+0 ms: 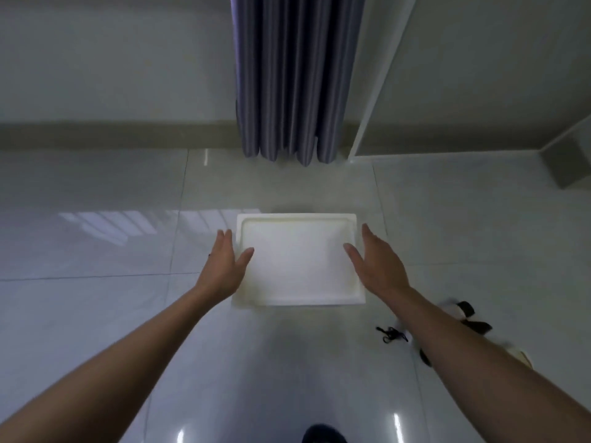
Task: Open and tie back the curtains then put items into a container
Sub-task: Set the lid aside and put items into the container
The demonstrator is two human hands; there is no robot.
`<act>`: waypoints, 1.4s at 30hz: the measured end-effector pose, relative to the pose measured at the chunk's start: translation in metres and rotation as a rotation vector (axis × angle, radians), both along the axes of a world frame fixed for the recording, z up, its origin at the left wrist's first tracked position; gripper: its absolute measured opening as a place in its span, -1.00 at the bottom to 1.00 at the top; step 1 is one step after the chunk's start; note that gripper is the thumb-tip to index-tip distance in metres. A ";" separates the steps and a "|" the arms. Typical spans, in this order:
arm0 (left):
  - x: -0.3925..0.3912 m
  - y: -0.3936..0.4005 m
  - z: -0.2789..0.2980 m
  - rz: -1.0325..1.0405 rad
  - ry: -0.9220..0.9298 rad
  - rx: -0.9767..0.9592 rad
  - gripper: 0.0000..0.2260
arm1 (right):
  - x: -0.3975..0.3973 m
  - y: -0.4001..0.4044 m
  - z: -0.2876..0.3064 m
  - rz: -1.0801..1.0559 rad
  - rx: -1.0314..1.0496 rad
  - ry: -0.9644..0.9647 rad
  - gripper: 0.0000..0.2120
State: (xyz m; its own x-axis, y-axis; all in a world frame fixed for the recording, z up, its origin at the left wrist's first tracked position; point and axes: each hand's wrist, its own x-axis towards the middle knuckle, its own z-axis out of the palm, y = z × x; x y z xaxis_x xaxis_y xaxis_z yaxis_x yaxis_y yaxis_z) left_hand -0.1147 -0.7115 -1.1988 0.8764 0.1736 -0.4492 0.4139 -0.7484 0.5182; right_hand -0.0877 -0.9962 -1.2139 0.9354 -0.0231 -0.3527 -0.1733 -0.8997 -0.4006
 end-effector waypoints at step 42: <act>-0.122 0.261 -0.104 0.903 -0.086 0.015 -0.44 | 0.008 0.363 -0.079 0.340 0.373 0.195 -0.51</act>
